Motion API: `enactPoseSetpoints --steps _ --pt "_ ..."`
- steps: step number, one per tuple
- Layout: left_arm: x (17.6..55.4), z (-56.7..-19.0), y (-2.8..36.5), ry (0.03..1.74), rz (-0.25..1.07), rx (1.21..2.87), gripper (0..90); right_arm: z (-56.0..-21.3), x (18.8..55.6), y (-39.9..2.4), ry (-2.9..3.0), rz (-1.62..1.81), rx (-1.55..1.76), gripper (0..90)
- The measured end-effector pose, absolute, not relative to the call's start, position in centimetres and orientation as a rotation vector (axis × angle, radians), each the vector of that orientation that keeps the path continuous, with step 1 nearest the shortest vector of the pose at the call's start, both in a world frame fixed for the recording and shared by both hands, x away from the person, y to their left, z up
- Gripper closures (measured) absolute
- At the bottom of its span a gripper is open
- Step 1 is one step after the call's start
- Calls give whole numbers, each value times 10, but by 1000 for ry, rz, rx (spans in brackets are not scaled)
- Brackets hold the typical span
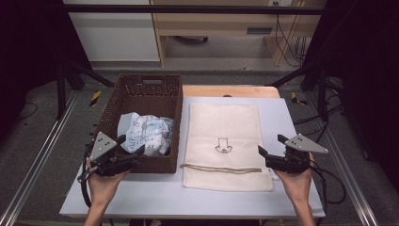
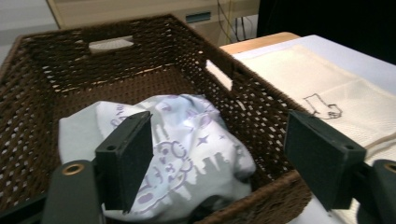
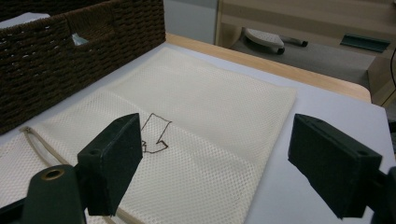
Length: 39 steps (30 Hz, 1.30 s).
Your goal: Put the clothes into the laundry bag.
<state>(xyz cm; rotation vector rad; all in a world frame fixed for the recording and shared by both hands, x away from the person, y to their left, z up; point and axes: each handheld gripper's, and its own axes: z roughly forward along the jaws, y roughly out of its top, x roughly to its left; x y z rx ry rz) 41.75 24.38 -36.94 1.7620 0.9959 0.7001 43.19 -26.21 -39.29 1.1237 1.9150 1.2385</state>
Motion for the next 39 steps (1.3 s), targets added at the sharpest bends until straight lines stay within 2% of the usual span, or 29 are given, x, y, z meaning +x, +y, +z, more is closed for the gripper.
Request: enactPoseSetpoints --steps 10,20,33,39 --pt "407 -366 210 901 679 1824 293 -393 433 -251 1971 1251 1119 196" --pt "401 -370 174 834 599 1867 308 -394 432 -235 2031 1273 1077 221" --pt "394 -392 118 745 541 1975 424 -412 438 -216 2126 1259 1069 249" --pt "391 -406 99 730 490 2022 506 -423 442 -209 2181 1209 1059 267"
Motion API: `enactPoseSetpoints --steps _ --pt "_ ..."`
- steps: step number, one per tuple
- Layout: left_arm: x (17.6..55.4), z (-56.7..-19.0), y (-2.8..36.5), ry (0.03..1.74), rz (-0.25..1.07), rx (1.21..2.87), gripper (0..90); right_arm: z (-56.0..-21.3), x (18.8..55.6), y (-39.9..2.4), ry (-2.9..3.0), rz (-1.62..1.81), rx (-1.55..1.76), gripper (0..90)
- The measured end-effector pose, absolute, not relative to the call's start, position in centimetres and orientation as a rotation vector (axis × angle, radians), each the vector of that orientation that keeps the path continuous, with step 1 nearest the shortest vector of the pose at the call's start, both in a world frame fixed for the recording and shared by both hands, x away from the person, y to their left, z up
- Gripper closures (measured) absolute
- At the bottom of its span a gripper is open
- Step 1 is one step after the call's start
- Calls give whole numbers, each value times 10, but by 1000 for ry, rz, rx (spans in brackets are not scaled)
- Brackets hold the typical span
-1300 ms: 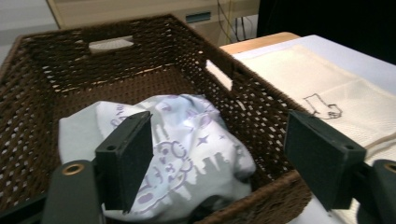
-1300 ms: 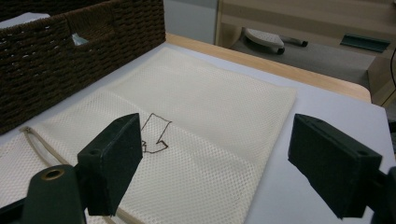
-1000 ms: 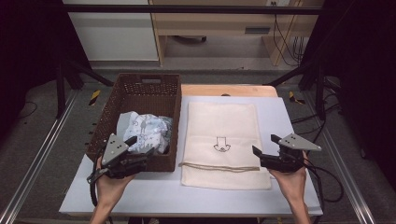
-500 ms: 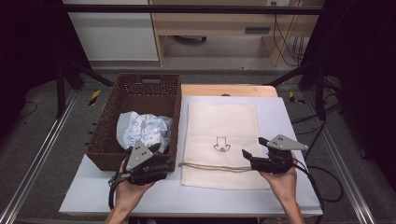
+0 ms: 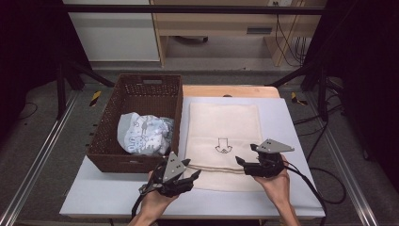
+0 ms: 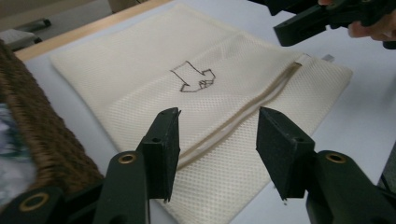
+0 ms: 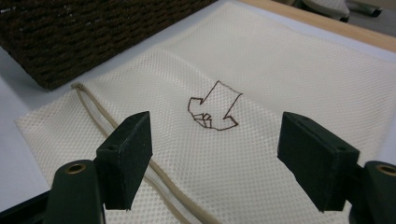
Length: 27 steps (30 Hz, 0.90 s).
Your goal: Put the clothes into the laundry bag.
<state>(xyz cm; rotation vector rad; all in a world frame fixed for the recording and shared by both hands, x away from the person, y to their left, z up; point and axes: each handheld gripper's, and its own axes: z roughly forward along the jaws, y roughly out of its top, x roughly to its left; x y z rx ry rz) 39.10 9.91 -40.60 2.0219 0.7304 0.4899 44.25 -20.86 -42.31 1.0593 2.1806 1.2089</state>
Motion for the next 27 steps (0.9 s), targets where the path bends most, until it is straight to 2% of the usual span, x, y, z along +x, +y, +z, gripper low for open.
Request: enactPoseSetpoints --steps 9,12,17,24,27 --pt "398 -442 76 725 469 2145 622 -442 447 -197 2262 1142 1051 313" --pt "405 -457 73 750 407 2180 687 -452 450 -192 2315 1090 1040 360" --pt "411 -468 72 751 390 2206 765 -462 453 -186 2365 1077 1044 425" --pt "413 -478 70 737 385 2237 799 -473 456 -180 2445 1013 1012 506" --pt "414 -481 70 734 383 2231 803 -475 456 -180 2463 996 1013 569"
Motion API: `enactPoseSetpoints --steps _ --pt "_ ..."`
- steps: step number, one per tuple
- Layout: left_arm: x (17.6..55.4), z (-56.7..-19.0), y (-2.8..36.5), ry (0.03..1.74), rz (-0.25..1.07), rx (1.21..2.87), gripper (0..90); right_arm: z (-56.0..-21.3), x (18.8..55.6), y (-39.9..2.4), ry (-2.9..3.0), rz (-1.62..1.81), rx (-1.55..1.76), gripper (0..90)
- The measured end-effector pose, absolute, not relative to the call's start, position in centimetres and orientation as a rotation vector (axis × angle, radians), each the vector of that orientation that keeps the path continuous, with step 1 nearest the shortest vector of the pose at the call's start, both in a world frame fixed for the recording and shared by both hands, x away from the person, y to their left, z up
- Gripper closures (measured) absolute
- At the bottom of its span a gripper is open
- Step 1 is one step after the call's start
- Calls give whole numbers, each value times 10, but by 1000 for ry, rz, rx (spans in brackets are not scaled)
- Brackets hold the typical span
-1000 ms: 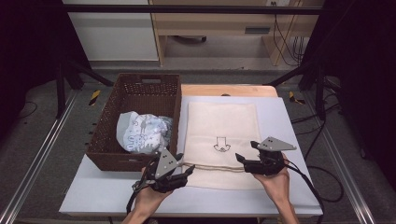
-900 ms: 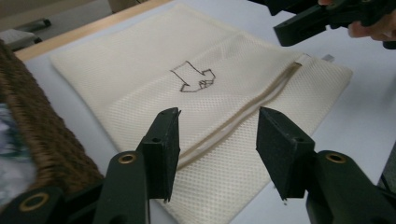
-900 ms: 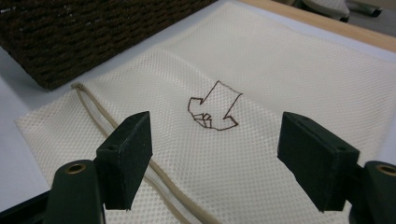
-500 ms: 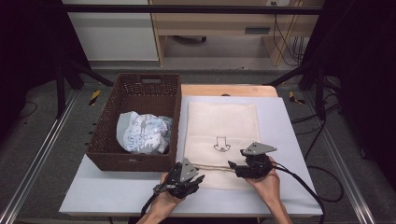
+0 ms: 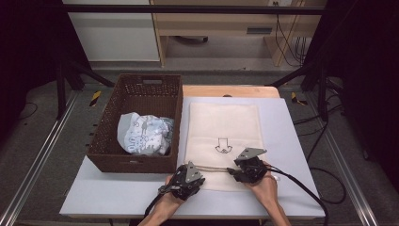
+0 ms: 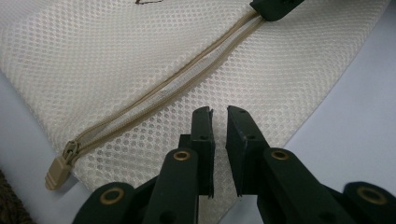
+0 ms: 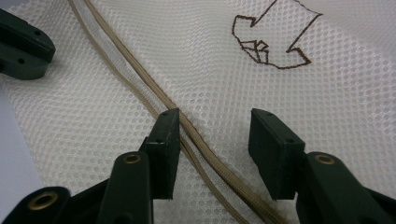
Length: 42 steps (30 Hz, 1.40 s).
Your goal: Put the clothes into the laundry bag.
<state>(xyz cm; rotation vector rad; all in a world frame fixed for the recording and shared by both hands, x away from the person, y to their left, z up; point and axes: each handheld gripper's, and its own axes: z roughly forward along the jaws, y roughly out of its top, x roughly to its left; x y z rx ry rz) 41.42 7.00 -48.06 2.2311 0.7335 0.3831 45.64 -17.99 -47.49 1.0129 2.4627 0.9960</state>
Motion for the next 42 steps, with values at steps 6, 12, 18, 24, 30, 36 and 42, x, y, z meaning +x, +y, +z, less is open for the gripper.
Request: enactPoseSetpoints --steps 6,12,18,24,30,36,42 --pt "414 -481 71 719 385 2234 802 -475 459 -181 2467 1010 1016 632" --pt "417 -481 73 728 350 2230 801 -474 461 -182 2470 1013 1027 635" --pt "416 -482 72 737 359 2226 803 -472 464 -185 2449 999 1028 650" --pt "415 -481 70 748 376 2227 808 -474 463 -188 2479 984 1011 682" --pt "415 -481 70 754 370 2224 807 -476 463 -186 2457 966 997 781" --pt "414 -481 69 759 378 2230 805 -474 463 -187 2440 969 1020 874" --pt "415 -480 69 767 379 2230 760 -463 462 -192 2396 1039 1019 880"
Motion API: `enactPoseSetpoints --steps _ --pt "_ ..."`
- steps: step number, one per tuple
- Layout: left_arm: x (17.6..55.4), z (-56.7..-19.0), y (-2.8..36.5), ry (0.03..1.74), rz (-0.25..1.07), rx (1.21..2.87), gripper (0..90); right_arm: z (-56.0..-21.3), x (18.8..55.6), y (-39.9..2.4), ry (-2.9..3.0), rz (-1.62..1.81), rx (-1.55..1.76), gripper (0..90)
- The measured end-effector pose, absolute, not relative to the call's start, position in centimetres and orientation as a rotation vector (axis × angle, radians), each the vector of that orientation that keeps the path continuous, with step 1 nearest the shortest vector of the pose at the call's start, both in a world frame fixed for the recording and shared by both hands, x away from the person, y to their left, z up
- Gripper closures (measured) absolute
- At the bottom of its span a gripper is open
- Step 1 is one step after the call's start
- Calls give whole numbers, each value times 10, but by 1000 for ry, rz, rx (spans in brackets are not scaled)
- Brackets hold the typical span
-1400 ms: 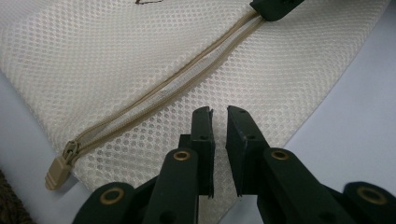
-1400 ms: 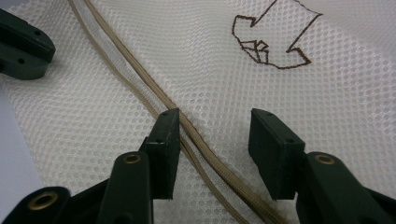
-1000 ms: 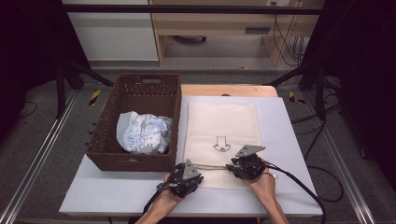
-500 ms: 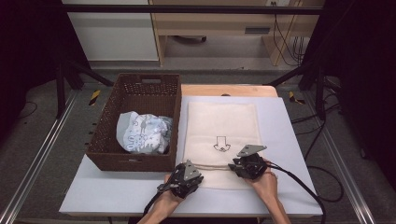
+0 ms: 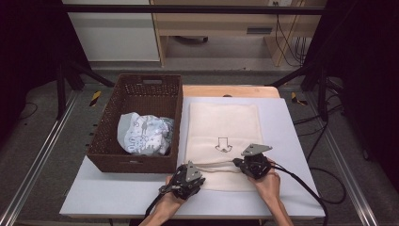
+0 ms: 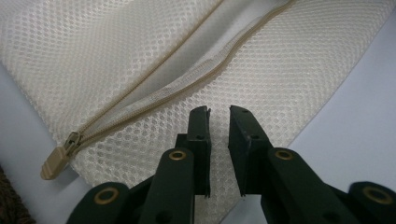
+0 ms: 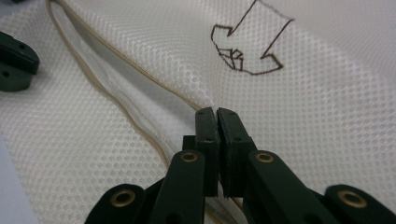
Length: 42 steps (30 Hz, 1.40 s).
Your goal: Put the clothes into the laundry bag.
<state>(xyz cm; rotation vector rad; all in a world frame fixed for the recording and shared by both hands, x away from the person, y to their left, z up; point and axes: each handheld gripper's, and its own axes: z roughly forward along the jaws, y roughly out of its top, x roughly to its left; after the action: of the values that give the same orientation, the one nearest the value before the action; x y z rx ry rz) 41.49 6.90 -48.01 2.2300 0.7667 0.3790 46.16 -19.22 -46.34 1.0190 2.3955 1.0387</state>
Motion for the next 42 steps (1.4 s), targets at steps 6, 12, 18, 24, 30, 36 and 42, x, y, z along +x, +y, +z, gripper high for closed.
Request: enactPoseSetpoints --steps 6,12,18,24,30,36,42 --pt "413 -477 66 760 396 2246 682 -455 459 -196 2344 1111 1002 885" --pt "414 -454 65 729 427 2216 541 -453 458 -197 2336 1129 1008 885" --pt "425 -435 49 687 531 2195 446 -450 456 -198 2330 1143 1002 884" --pt "442 -437 28 677 616 2215 413 -449 456 -198 2325 1147 1004 883" --pt "457 -456 10 693 653 2282 469 -449 456 -199 2322 1153 1005 884" --pt "460 -458 7 688 679 2265 773 -450 456 -197 2330 1148 1008 881" --pt "461 -454 8 701 648 2271 861 -450 454 -197 2343 1149 1010 796"
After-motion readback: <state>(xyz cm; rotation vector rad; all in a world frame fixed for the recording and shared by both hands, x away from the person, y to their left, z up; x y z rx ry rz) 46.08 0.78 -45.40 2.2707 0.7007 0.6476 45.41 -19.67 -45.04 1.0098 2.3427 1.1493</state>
